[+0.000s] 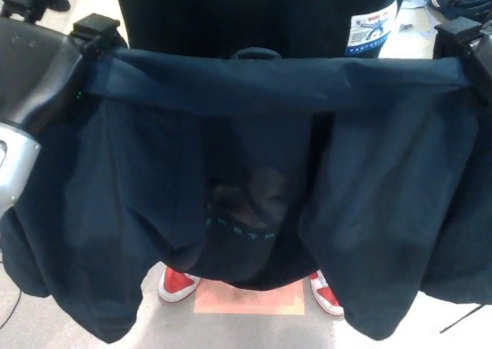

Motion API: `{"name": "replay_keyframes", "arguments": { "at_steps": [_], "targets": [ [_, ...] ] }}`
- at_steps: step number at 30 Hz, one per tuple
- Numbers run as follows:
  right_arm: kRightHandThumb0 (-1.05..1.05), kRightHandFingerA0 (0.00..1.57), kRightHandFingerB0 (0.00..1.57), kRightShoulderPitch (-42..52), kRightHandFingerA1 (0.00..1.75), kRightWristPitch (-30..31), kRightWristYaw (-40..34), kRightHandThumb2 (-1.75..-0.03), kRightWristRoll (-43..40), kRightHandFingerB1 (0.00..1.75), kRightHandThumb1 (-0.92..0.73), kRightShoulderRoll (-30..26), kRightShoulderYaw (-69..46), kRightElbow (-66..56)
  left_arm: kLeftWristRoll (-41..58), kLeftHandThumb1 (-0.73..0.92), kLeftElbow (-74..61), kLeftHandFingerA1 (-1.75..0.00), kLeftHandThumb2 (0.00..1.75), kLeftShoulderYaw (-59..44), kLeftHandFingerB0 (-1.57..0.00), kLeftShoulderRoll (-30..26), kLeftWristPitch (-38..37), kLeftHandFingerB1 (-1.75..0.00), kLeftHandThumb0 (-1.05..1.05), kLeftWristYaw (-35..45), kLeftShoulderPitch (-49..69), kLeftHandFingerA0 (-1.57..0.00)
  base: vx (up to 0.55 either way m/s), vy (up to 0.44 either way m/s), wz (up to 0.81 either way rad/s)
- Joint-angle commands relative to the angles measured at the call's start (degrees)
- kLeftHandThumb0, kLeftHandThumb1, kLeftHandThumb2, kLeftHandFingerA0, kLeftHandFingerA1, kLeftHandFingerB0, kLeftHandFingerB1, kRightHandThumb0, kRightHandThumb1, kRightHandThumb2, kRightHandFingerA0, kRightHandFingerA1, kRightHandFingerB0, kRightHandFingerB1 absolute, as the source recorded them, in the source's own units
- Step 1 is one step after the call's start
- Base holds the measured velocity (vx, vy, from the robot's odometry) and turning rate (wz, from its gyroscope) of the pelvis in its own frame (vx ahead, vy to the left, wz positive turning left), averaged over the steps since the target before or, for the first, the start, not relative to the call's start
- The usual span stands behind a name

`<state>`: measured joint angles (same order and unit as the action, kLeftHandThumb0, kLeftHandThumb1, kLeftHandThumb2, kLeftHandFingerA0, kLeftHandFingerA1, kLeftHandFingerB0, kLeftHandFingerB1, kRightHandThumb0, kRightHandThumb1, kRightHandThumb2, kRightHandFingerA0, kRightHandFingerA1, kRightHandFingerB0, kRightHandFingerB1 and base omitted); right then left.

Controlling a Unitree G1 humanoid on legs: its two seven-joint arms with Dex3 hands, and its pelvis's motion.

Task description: A person hands a coat to the robot and the robot grabs it with both hands and holds it while the person wears the coat.

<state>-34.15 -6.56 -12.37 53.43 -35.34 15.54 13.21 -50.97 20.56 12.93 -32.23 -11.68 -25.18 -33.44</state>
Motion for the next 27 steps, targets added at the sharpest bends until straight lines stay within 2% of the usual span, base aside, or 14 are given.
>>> {"name": "replay_keyframes", "arguments": {
  "at_steps": [1, 2, 3, 9, 10, 11, 13, 14, 15, 16, 20, 24, 25, 27],
  "targets": [
    [-0.04, 0.82, 0.50, -3.22, 1.75, -2.80, -19.03, -0.62, -2.72, 1.44, -0.67, 1.49, -6.45, 6.48, -3.12, 0.50, 8.65, -1.38, 0.89, -4.18, -0.71, -0.15, 2.73, -1.03, -0.25, -24.53, -4.93, -1.21, 0.00, 0.000, 0.00],
    [-0.07, 0.83, 0.51, -2.97, 1.75, -2.85, -19.12, -0.60, -2.80, 1.40, -0.70, 1.53, -6.68, 6.20, -3.05, 0.69, 8.43, -1.69, 0.60, -4.28, -0.65, 0.04, 2.76, -1.19, -0.19, -24.75, -4.80, -0.91, 0.00, 0.000, 0.00],
    [-0.11, 1.22, 0.66, -3.08, 1.45, -3.50, -19.88, -0.86, -3.08, 1.12, -0.56, 1.59, -7.03, 6.25, -3.19, 0.45, 8.06, -1.37, 0.86, -4.36, -0.73, -0.06, 2.82, -0.98, -0.21, -24.98, -4.93, -1.21, 0.00, 0.000, 0.00],
    [-0.12, 1.22, 0.70, -5.42, 1.41, -4.18, -23.65, -0.90, -2.28, 1.04, -0.56, 1.78, -8.14, 7.53, -3.81, 0.42, 7.41, -1.36, 0.83, -4.39, -0.73, -1.51, 1.81, -0.98, -0.20, -26.92, -7.56, -1.19, 0.00, 0.000, 0.00],
    [-0.02, 0.91, 0.63, -6.08, 1.73, -4.84, -24.69, -0.62, -2.05, 1.23, -0.68, 1.65, -8.14, 8.30, -4.26, 0.41, 7.72, -1.36, 0.84, -4.24, -0.75, -1.53, 2.22, -0.95, -0.19, -28.15, -8.38, -1.21, 0.00, 0.000, 0.00],
    [-0.01, 0.91, 0.66, -6.37, 1.73, -5.17, -25.10, -0.62, -2.05, 1.21, -0.64, 1.61, -8.19, 8.60, -4.15, 0.60, 7.76, -1.70, 0.61, -4.26, -0.72, -1.59, 1.92, -1.05, -0.16, -28.52, -8.72, -0.93, 0.00, 0.000, 0.00],
    [-0.07, 0.87, 0.57, -7.44, 1.75, -4.92, -25.52, -0.60, -1.52, 1.29, -0.62, 1.30, -8.39, 8.21, -3.18, 0.67, 7.50, -1.72, 0.65, -4.77, -0.64, -1.90, 0.09, -1.17, -0.11, -29.46, -10.24, -0.92, 0.00, 0.000, 0.00],
    [-0.13, 1.22, 0.68, -7.57, 1.43, -4.77, -25.49, -0.83, -1.57, 1.08, -0.49, 1.44, -8.51, 8.04, -3.08, 0.68, 7.47, -1.72, 0.65, -4.84, -0.63, -1.98, -0.11, -1.22, -0.11, -29.88, -10.54, -0.90, 0.00, 0.000, 0.00],
    [-0.13, 1.22, 0.68, -7.63, 1.43, -4.65, -25.43, -0.83, -1.72, 1.08, -0.49, 1.65, -8.64, 7.90, -3.07, 0.68, 7.43, -1.72, 0.65, -4.87, -0.63, -2.05, -0.17, -1.22, -0.11, -30.30, -10.75, -0.90, 0.00, 0.000, 0.00],
    [-0.11, 0.86, 0.58, -7.75, 1.75, -4.65, -25.13, -0.60, -1.99, 1.25, -0.66, 1.73, -8.86, 7.74, -2.80, 0.71, 7.38, -1.71, 0.66, -4.95, -0.64, -2.14, -0.65, -1.19, -0.11, -30.72, -11.11, -0.92, 0.00, 0.000, 0.00],
    [-0.13, 0.86, 0.61, -10.05, 1.75, -4.41, -25.60, -0.61, -2.27, 1.18, -0.72, 2.12, -9.72, 8.01, -2.31, 0.66, 5.80, -1.68, 0.63, -5.79, -0.76, -2.76, -0.85, -0.82, -0.23, -30.63, -13.31, -0.92, 0.00, 0.000, 0.00],
    [-0.17, 0.92, 0.69, -13.97, 1.69, -3.65, -25.75, -0.64, -2.00, 0.94, -0.70, 2.28, -10.12, 8.44, -2.83, 0.68, 7.81, -1.71, 0.62, -5.52, -0.64, -4.31, -1.97, -1.10, -0.14, -32.68, -17.46, -0.91, 0.00, 0.000, 0.00],
    [-0.20, 1.22, 0.78, -14.98, 1.37, -3.63, -26.01, -0.87, -2.18, 0.89, -0.47, 2.51, -10.30, 8.65, -2.83, 0.68, 8.09, -1.69, 0.64, -5.49, -0.65, -4.64, -2.19, -1.05, -0.09, -32.90, -18.16, -0.93, 0.00, 0.000, 0.00],
    [-0.10, 0.90, 0.64, -17.77, 1.75, -4.81, -25.35, -0.59, -4.10, 1.15, -0.64, 2.76, -11.18, 9.65, -1.74, 0.66, 8.97, -1.65, 0.64, -5.91, -0.77, -4.77, -2.77, -0.83, -0.17, -32.57, -20.36, -0.95, 0.00, 0.000, 0.00]
  ]
}}
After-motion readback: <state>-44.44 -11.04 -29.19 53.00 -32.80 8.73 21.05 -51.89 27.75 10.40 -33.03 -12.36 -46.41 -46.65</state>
